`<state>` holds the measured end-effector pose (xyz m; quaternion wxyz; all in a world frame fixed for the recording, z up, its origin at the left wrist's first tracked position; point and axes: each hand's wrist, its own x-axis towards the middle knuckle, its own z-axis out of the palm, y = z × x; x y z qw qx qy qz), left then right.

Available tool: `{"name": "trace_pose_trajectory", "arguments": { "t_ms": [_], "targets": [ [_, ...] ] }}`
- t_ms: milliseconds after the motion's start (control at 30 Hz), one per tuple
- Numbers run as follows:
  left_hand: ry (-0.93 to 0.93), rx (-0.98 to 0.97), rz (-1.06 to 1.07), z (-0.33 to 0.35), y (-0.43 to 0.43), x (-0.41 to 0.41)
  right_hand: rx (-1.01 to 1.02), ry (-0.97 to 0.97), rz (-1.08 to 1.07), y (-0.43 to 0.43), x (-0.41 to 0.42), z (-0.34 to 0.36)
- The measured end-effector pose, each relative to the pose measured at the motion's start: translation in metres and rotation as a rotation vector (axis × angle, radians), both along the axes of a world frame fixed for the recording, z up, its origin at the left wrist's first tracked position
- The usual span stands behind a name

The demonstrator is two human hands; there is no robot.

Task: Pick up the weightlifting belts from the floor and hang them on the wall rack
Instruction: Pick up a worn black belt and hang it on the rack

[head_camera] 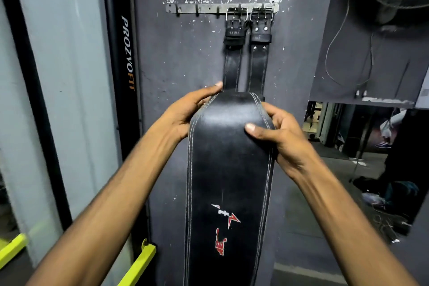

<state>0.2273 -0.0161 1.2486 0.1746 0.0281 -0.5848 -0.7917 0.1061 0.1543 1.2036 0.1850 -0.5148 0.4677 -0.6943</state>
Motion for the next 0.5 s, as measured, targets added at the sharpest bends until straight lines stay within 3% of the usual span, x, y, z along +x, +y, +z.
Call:
{"name": "trace_pose_trajectory", "arguments": {
  "t_ms": [67,200,367,500],
  "targets": [
    [0.019,-0.064,0.061,-0.002,0.0,0.004,0.03,-0.043,-0.003,-0.001,0.007,-0.003],
    [0.139,-0.39,0.265,-0.016,-0.002,0.016,0.167,-0.233,0.034,-0.012,0.01,0.01],
    [0.203,-0.585,0.234,-0.043,0.0,0.036,0.182,-0.437,-0.037,-0.04,0.008,0.032],
    [0.223,-0.709,0.229,-0.068,-0.007,0.042,0.166,-0.435,-0.141,-0.054,0.02,0.043]
  ]
}}
